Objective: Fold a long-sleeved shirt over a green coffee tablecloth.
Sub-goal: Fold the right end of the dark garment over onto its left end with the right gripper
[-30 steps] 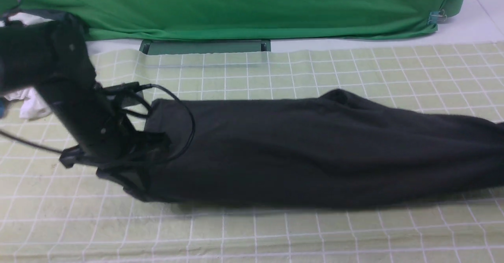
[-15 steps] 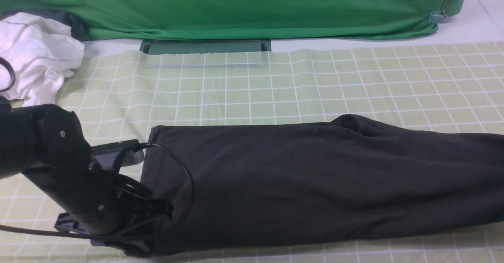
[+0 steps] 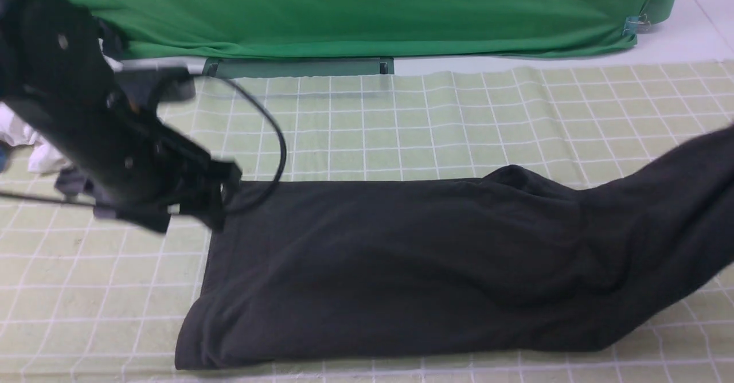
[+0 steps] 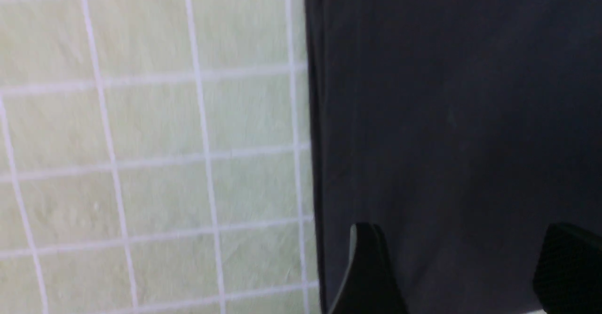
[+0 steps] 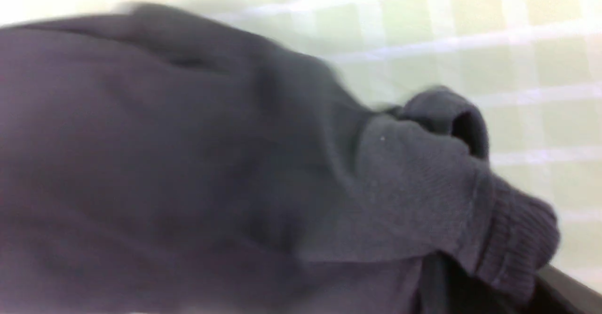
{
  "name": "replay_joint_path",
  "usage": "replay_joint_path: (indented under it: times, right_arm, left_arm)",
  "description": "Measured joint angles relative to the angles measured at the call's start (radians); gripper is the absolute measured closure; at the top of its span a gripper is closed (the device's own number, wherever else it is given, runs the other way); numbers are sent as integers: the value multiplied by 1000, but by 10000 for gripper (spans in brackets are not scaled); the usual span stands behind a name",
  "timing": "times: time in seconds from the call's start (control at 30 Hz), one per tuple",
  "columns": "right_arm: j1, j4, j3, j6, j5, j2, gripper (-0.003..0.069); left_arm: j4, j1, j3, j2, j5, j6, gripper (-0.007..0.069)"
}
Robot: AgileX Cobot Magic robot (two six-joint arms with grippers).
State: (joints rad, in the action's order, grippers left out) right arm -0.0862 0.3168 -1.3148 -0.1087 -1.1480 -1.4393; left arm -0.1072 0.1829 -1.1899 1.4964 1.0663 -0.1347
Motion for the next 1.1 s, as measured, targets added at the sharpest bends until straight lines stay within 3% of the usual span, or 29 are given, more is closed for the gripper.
replay_joint_path:
  times: [0.2, 0.37, 0.53, 0.6, 0.67, 0.77, 0.8, 0.83, 0.87, 0.93, 1.03, 1.1]
  right_arm:
    - [412, 13, 1, 158, 236, -35, 616]
    - [758, 18, 1, 237, 609, -159, 616]
    - [961, 20, 1, 258, 917, -322, 608]
    - [1007, 20, 1, 260, 1012, -378, 593]
    - [1064, 21, 1, 259, 1157, -466, 525]
    - [1094, 21, 1, 260, 1243, -528, 413]
    - [1101, 21, 1, 261, 1256, -545, 305]
    - [1101, 21, 1, 261, 1256, -546, 293]
    - [1101, 22, 1, 260, 1246, -545, 216]
    - [1093, 22, 1, 257, 1207, -525, 140]
    - [1056, 22, 1, 212, 1072, -443, 134]
    - [1016, 21, 1, 154, 958, -369, 209]
  left_arm:
    - [-34, -95, -174, 0, 32, 62, 222]
    - [-81, -194, -216, 0, 53, 69, 277]
    - [-118, -219, -217, 0, 65, 89, 300]
    - [-131, -219, -219, 0, 64, 90, 302]
    - [-144, -219, -218, 0, 64, 91, 305]
    - [-147, -219, -218, 0, 64, 91, 305]
    - [-148, -219, -218, 0, 64, 92, 305]
    - [-148, -219, -218, 0, 64, 92, 305]
    - [-148, -219, -218, 0, 64, 92, 305]
    - [-149, -219, -218, 0, 69, 93, 305]
    - [-149, -219, -218, 0, 75, 93, 305]
    - [-149, -219, -218, 0, 75, 93, 305]
